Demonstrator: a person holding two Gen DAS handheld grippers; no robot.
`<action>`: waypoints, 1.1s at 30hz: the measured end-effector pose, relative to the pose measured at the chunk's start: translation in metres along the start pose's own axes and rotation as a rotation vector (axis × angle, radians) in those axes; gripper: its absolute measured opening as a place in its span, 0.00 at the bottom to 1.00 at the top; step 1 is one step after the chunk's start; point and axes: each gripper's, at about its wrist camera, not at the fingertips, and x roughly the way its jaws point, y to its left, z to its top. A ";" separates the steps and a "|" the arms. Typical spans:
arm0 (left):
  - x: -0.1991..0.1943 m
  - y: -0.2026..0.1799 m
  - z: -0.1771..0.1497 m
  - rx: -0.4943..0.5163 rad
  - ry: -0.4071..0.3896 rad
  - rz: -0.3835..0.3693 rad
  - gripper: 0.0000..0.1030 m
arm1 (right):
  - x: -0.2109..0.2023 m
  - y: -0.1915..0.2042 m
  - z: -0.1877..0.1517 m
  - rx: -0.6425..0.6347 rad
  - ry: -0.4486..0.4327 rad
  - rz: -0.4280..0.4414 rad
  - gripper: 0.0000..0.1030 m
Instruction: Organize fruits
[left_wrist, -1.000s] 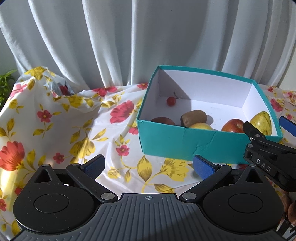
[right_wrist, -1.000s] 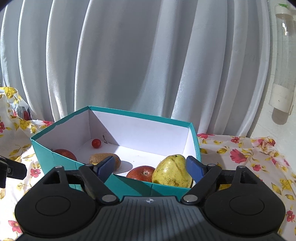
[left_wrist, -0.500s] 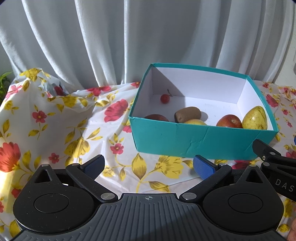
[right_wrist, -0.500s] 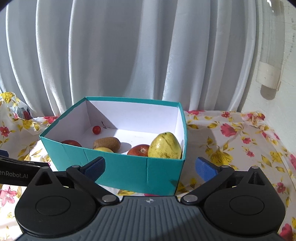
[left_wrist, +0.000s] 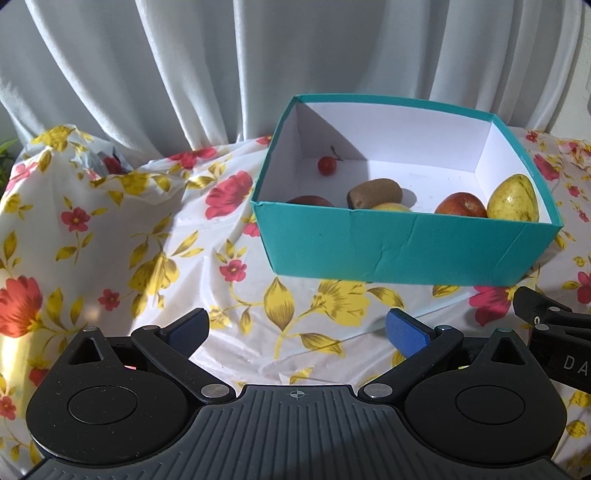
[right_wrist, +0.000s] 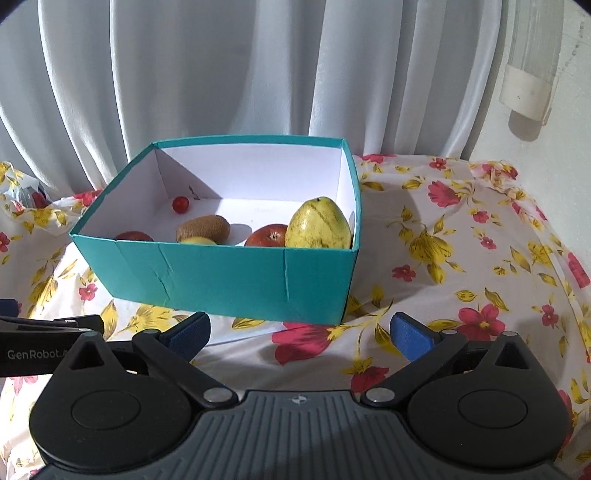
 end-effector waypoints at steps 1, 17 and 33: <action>0.000 -0.001 0.000 0.004 0.001 0.002 1.00 | -0.001 0.001 0.000 -0.004 0.001 -0.008 1.00; -0.006 -0.003 0.001 0.018 -0.003 -0.012 1.00 | -0.004 0.006 0.000 -0.023 0.027 -0.067 1.00; -0.006 -0.006 0.013 0.039 -0.010 -0.022 1.00 | 0.004 0.008 0.006 -0.044 0.036 -0.101 1.00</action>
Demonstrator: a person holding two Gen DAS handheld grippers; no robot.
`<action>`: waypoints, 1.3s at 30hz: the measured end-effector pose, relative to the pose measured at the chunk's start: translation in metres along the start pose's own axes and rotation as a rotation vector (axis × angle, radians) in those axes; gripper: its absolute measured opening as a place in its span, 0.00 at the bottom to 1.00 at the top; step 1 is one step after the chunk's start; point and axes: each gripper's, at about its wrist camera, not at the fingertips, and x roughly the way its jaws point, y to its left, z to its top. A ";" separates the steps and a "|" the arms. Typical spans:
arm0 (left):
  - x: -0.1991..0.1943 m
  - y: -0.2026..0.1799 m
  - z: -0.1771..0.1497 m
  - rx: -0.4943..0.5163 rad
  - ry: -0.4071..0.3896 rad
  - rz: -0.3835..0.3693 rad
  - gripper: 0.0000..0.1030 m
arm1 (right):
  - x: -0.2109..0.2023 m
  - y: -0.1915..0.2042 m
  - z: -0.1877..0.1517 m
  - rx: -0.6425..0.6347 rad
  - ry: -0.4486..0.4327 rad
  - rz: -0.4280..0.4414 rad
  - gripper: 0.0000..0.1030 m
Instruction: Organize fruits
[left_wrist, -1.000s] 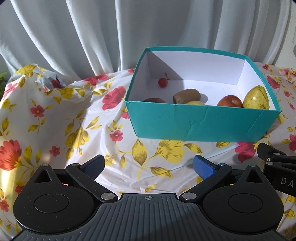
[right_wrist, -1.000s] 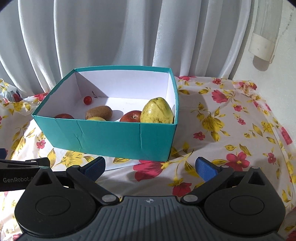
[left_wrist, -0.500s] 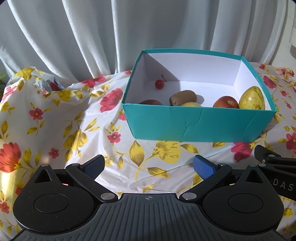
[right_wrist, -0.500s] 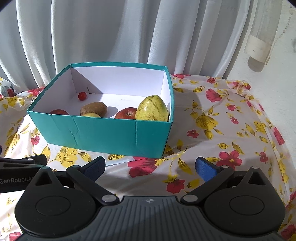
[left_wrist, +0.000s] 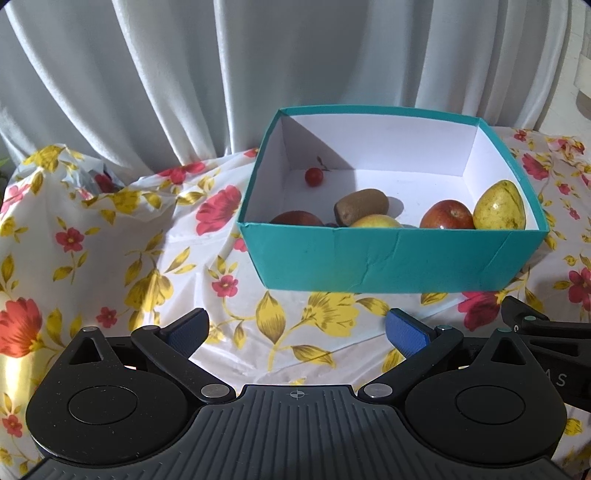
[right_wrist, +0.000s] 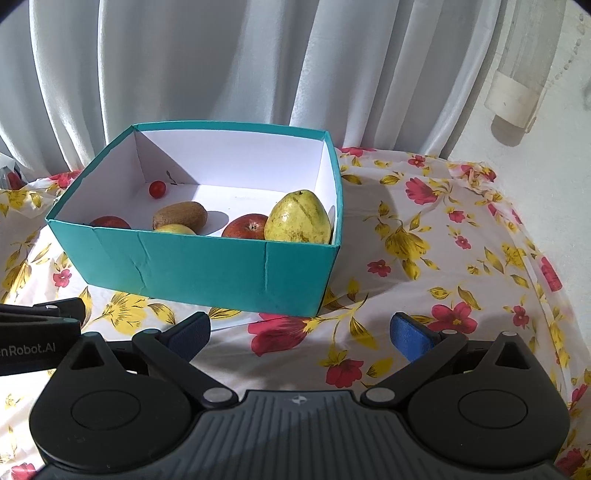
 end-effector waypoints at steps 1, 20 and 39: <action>0.000 -0.001 0.003 0.004 -0.001 0.000 1.00 | 0.002 0.000 0.002 -0.003 0.006 -0.003 1.00; 0.015 -0.002 0.016 0.027 0.026 0.029 1.00 | 0.025 0.007 0.017 -0.026 0.058 -0.002 1.00; 0.019 -0.002 0.017 0.035 0.031 0.033 1.00 | 0.028 0.008 0.021 -0.042 0.059 -0.013 1.00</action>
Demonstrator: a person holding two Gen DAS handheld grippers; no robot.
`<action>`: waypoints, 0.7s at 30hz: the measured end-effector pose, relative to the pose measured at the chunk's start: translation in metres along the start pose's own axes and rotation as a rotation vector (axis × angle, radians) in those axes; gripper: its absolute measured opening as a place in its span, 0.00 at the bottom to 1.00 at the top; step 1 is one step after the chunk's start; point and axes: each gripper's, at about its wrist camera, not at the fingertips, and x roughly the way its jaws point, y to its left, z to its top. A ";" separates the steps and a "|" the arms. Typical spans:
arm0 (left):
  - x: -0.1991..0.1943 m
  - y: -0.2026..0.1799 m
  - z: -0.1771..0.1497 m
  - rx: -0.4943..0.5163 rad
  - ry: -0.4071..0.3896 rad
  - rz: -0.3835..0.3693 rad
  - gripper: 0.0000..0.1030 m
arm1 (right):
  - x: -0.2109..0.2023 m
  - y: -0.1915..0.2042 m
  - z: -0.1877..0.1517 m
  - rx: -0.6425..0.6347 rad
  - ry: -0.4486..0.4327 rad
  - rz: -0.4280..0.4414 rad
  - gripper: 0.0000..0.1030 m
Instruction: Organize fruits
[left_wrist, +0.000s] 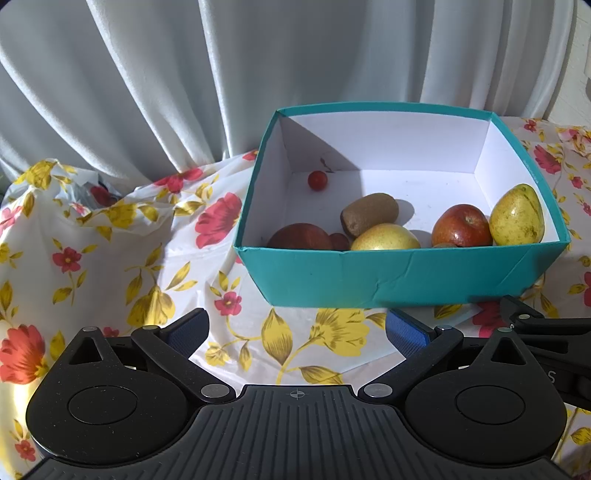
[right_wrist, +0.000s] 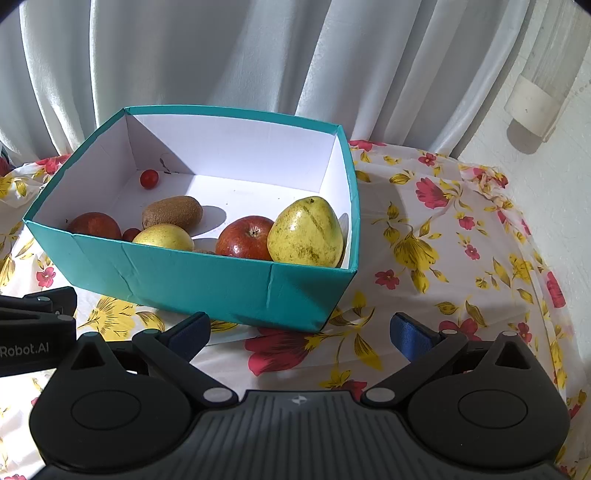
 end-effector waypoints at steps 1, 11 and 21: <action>0.000 0.000 0.000 0.001 -0.001 0.001 1.00 | 0.000 0.000 0.000 0.001 0.000 0.000 1.00; -0.001 0.000 0.000 0.001 0.000 0.001 1.00 | -0.001 0.000 0.000 -0.002 -0.004 0.000 1.00; -0.002 0.000 0.000 0.003 0.001 -0.001 1.00 | -0.002 -0.001 -0.001 -0.004 -0.006 -0.001 1.00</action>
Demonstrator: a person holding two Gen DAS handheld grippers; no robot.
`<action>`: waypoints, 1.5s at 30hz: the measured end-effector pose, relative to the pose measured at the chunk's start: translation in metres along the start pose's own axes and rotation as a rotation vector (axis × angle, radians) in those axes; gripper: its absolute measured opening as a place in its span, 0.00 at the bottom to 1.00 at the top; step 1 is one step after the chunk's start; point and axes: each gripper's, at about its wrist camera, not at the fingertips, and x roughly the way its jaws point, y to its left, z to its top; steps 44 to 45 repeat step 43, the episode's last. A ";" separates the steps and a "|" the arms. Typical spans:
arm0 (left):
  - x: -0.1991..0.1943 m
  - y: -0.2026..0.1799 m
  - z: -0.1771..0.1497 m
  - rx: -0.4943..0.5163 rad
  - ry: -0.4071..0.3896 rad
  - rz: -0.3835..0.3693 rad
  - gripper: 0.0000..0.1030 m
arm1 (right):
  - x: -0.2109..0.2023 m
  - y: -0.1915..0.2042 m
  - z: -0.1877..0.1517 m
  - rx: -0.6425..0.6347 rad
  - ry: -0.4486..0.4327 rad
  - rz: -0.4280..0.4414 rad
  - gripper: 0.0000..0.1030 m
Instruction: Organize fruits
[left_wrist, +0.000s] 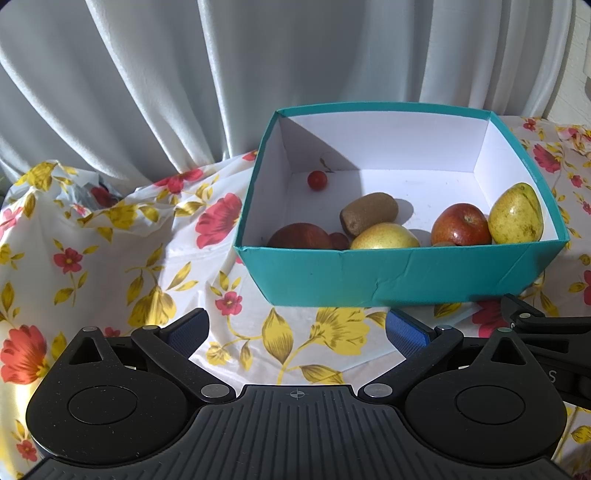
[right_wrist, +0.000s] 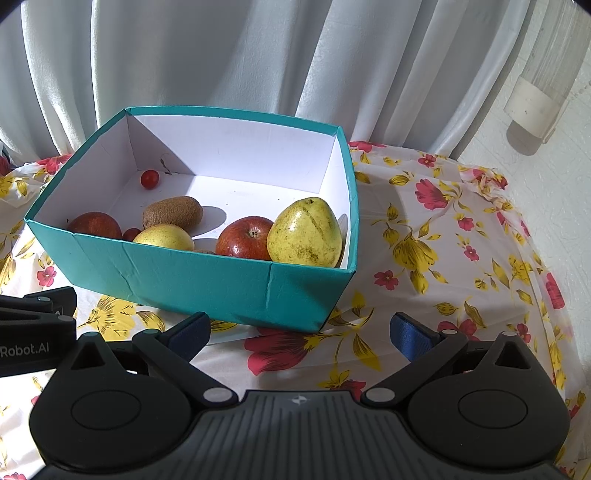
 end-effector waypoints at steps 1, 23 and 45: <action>0.000 0.000 0.000 0.000 0.000 0.000 1.00 | 0.000 0.000 0.000 0.000 -0.001 0.000 1.00; 0.001 0.000 0.000 0.001 0.005 0.000 1.00 | -0.001 -0.001 0.000 -0.006 -0.004 -0.004 1.00; -0.002 -0.002 0.000 0.024 -0.037 0.039 1.00 | -0.001 0.001 0.001 -0.010 -0.010 -0.005 1.00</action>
